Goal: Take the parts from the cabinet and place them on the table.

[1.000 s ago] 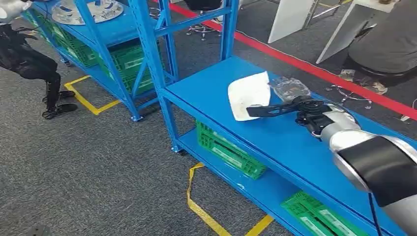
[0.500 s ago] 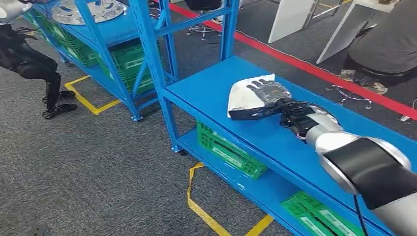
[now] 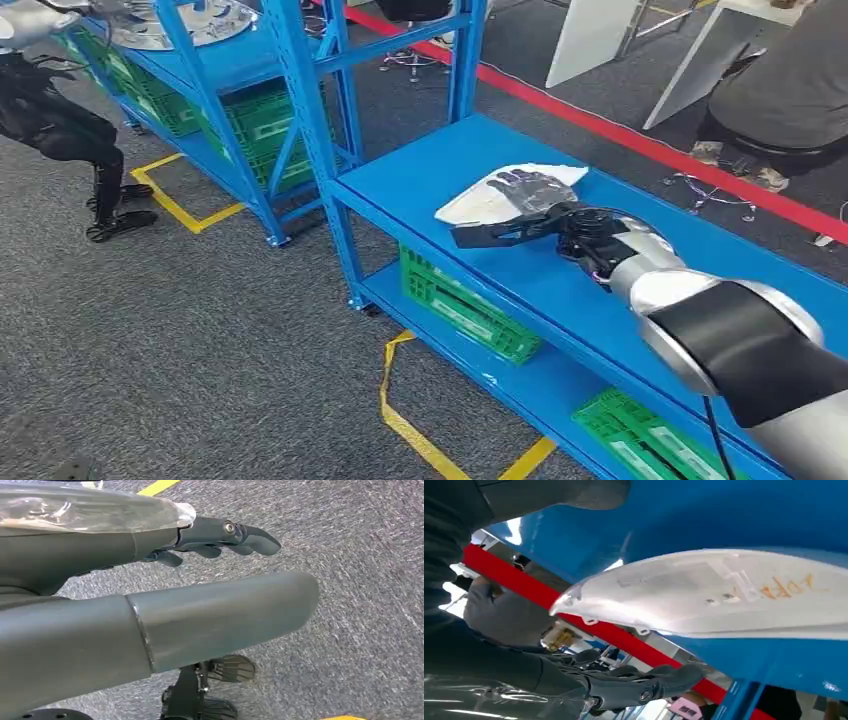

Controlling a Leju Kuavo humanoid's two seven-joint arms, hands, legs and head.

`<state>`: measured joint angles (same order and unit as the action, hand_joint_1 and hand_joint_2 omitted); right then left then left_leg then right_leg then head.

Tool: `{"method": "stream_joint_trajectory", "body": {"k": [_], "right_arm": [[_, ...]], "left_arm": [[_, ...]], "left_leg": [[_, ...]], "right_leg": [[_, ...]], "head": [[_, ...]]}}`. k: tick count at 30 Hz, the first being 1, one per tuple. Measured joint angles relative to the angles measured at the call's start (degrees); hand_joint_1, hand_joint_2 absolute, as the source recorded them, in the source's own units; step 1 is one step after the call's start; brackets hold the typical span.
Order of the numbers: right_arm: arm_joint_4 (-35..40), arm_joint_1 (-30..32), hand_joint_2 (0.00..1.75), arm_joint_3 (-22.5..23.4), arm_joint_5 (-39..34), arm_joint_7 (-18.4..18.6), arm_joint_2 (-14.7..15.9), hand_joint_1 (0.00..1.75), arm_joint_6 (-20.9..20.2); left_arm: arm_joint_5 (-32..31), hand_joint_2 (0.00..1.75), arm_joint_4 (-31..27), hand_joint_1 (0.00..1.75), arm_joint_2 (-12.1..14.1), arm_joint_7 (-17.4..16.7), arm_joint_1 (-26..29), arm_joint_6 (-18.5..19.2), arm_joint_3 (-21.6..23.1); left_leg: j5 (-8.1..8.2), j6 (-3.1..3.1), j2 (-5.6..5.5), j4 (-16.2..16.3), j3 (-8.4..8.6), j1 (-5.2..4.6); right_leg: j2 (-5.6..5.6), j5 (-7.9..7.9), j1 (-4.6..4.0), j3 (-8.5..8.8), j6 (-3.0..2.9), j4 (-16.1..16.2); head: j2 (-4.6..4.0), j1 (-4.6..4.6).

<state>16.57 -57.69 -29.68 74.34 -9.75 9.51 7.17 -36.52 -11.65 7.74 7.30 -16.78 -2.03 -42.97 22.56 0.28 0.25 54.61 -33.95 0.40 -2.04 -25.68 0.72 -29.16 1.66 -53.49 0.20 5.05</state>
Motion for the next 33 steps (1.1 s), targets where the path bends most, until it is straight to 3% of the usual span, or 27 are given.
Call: {"method": "stream_joint_trajectory", "body": {"k": [15, 33], "right_arm": [[0.0, 1.0, 1.75, 0.9, 0.4, 3.1, 0.2, 0.0, -1.9], [-0.2, 1.4, 1.75, 1.0, 1.9, 7.3, 3.8, 0.0, -2.9]], "left_arm": [[-0.3, 0.0, 0.0, 0.0, 0.0, 0.0, 0.0, 0.0, 0.0], [-0.2, 0.0, 0.0, 0.0, 0.1, 0.0, 0.1, 0.0, 0.0]], "left_leg": [[0.0, 0.0, 0.04, 0.0, 0.01, 0.0], [0.0, 0.0, 0.09, 0.0, 0.01, 0.0]], "right_leg": [[0.04, 0.0, 0.0, -0.06, -0.01, 0.0], [0.11, 0.02, 0.0, -0.07, -0.02, 0.0]], "head": [[0.0, 0.0], [0.0, 0.0]]}}
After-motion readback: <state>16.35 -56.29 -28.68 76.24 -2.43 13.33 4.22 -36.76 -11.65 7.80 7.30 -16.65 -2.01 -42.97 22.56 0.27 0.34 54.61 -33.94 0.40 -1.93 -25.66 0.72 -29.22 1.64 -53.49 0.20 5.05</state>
